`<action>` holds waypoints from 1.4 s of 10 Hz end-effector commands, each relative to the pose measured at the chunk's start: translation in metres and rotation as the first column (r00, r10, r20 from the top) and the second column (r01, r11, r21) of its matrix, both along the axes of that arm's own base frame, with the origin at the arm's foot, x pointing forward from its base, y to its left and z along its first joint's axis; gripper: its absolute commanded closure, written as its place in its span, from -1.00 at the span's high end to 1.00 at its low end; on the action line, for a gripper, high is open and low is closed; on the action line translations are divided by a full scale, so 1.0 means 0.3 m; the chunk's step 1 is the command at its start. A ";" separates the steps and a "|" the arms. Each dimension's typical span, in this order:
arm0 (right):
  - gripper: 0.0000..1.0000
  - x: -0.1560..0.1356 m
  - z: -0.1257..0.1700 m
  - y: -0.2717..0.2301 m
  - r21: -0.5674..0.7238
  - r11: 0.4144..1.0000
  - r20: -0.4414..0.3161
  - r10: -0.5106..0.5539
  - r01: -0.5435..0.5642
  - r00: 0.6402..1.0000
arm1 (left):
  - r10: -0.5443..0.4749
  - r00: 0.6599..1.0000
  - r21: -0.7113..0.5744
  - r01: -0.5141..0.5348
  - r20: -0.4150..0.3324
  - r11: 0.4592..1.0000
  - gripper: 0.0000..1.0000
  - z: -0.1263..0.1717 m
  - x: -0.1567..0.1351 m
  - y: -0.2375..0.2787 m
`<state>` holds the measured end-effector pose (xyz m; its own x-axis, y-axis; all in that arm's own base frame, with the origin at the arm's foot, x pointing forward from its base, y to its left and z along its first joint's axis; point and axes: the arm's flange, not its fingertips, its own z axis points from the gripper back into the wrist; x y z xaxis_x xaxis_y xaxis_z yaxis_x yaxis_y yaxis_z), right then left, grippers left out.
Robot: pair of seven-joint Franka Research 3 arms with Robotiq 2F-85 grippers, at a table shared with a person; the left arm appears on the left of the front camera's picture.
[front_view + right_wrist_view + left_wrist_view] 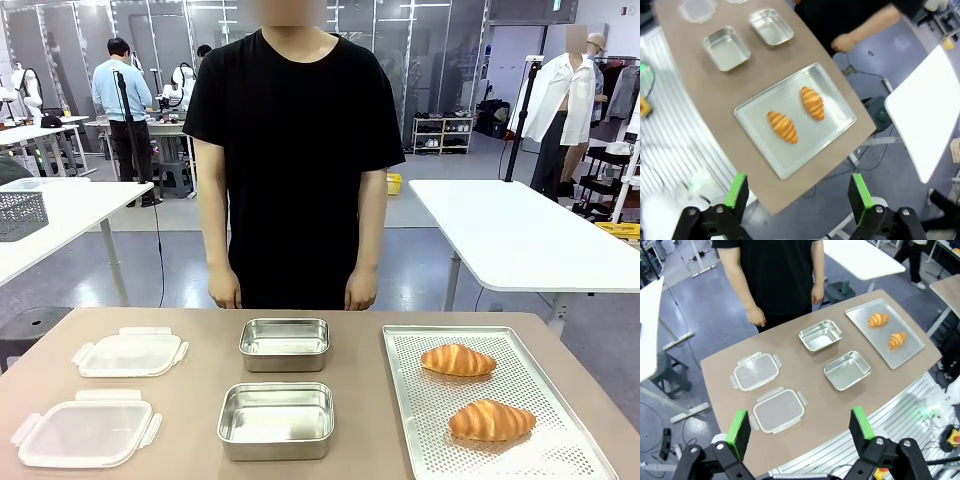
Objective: Place the bread into the airtight container.
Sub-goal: Pick up a Butter Roll and place it into an empty Airtight Container.
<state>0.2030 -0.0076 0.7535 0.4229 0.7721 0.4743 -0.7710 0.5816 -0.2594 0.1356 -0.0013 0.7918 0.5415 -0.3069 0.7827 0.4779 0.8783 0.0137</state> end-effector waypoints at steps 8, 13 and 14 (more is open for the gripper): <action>1.00 0.353 -0.564 0.138 -0.177 0.881 -0.298 0.376 -0.438 0.877 | -0.004 1.000 -0.001 0.004 0.008 1.000 1.00 0.004 -0.006 -0.007; 1.00 0.472 -0.819 0.162 -0.148 0.881 -0.348 0.380 -0.450 0.857 | -0.004 1.000 -0.001 0.004 0.008 1.000 1.00 0.004 -0.006 -0.007; 1.00 0.481 -0.853 0.168 -0.147 0.880 -0.369 0.375 -0.452 0.850 | -0.004 1.000 -0.001 0.004 0.008 1.000 1.00 0.004 -0.006 -0.007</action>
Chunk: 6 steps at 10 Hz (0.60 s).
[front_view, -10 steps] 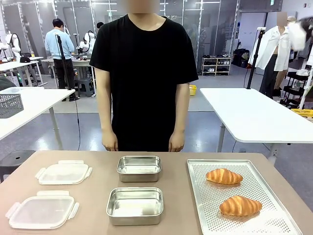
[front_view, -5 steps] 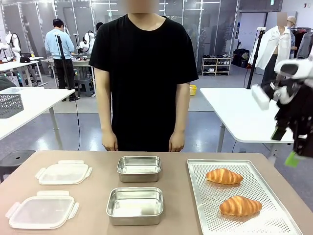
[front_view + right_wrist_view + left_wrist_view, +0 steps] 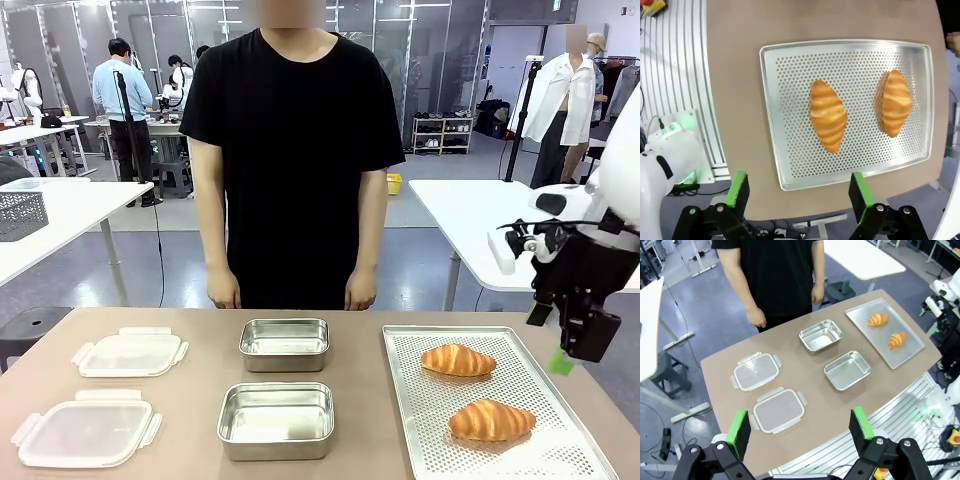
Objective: Place the bread into the airtight container.
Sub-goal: Pick up a Butter Roll and place it into an empty Airtight Container.
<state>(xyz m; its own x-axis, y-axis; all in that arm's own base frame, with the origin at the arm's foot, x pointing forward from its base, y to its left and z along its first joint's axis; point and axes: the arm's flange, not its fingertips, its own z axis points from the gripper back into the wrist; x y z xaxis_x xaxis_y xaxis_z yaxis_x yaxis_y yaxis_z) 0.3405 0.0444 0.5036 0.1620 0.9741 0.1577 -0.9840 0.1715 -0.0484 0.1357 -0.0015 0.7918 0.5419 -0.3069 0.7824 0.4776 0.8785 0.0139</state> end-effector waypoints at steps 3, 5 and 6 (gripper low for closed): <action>1.00 0.000 0.000 0.000 0.000 1.000 0.000 0.000 0.000 1.000 | -0.004 1.000 -0.002 0.004 0.008 1.000 1.00 0.004 -0.006 -0.007; 1.00 0.000 0.000 0.000 0.000 1.000 0.000 0.000 0.000 1.000 | -0.004 1.000 -0.002 0.004 0.008 1.000 1.00 0.004 -0.006 -0.007; 1.00 0.000 0.000 0.000 0.000 1.000 0.000 0.000 0.000 1.000 | -0.004 1.000 -0.002 0.004 0.008 1.000 1.00 0.004 -0.006 -0.007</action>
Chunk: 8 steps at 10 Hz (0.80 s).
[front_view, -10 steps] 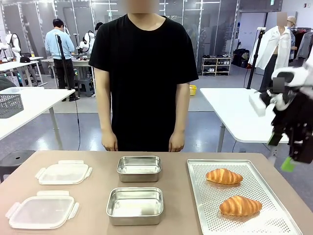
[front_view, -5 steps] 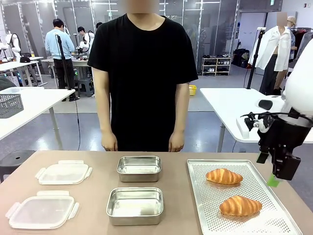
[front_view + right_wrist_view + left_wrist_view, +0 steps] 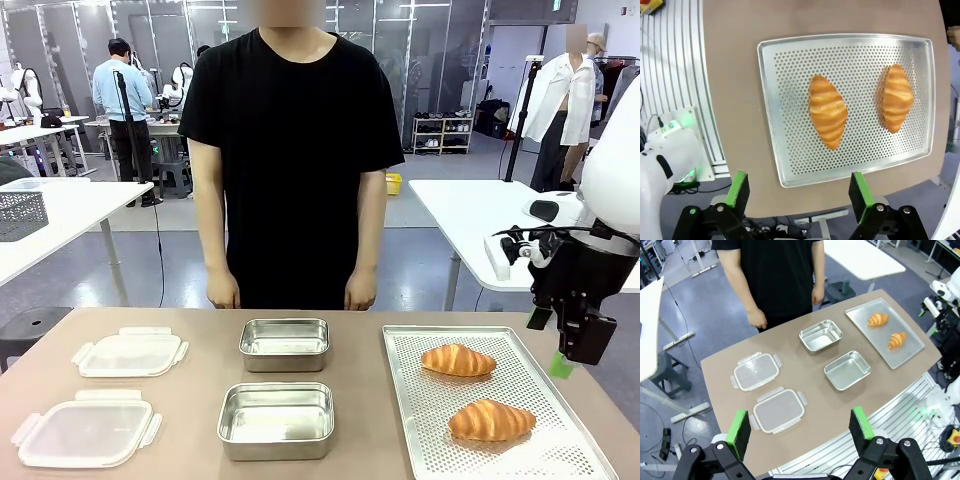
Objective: Place the bread into the airtight container.
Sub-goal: Pick up a Butter Roll and place it into an empty Airtight Container.
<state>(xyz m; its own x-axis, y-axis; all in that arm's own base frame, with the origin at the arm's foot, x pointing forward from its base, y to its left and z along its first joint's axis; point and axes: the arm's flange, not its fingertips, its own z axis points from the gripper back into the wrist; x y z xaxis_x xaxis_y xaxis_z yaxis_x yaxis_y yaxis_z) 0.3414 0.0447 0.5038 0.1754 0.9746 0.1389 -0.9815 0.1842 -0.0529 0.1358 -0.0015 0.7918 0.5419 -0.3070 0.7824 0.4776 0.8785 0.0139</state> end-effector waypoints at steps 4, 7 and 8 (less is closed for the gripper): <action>1.00 0.070 -0.100 0.008 0.023 1.000 -0.026 0.019 -0.018 0.999 | -0.004 1.000 -0.002 0.004 0.008 1.000 1.00 0.004 -0.006 -0.007; 1.00 0.150 -0.245 0.018 0.037 0.997 -0.065 0.068 -0.066 0.996 | -0.004 1.000 -0.002 0.004 0.008 1.000 1.00 0.004 -0.006 -0.007; 1.00 0.168 -0.281 0.015 0.049 0.996 -0.051 0.071 -0.068 0.996 | -0.004 1.000 -0.002 0.004 0.008 1.000 1.00 0.004 -0.006 -0.007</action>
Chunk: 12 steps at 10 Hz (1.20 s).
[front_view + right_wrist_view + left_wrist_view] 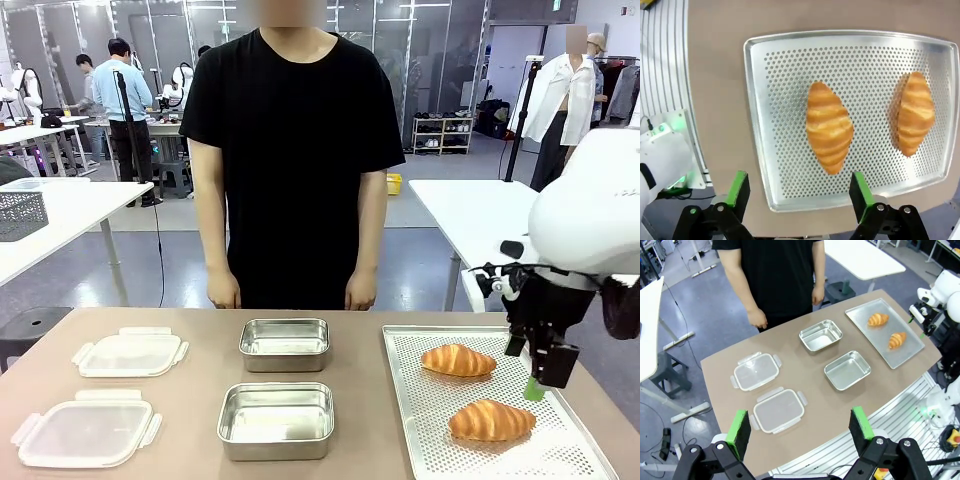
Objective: Place the bread into the airtight container.
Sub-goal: Pick up a Butter Roll and place it into an empty Airtight Container.
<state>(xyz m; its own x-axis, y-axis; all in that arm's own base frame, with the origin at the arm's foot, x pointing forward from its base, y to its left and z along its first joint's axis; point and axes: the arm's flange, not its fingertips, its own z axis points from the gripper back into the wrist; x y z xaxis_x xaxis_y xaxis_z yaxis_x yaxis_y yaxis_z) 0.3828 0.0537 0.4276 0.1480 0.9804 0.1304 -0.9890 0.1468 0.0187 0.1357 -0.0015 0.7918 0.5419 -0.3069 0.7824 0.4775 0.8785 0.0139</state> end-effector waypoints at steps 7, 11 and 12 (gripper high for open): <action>1.00 0.148 -0.216 -0.044 0.028 0.995 0.054 0.093 -0.094 0.994 | -0.004 1.000 -0.002 0.004 0.008 1.000 1.00 0.004 -0.006 -0.007; 1.00 0.189 -0.309 -0.033 0.044 0.995 0.001 0.084 -0.084 0.996 | -0.004 1.000 -0.002 0.004 0.008 1.000 1.00 0.004 -0.006 -0.007; 1.00 0.191 -0.334 -0.028 0.030 0.996 -0.019 0.086 -0.085 0.996 | -0.004 1.000 -0.002 0.004 0.008 1.000 1.00 0.004 -0.006 -0.007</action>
<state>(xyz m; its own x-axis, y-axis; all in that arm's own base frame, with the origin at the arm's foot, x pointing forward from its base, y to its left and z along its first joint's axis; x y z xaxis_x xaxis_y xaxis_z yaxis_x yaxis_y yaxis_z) 0.4320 0.0466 0.3326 0.0850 0.9861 0.1424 -0.9960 0.0801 0.0398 0.1357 -0.0015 0.7918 0.5419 -0.3069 0.7824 0.4775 0.8785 0.0139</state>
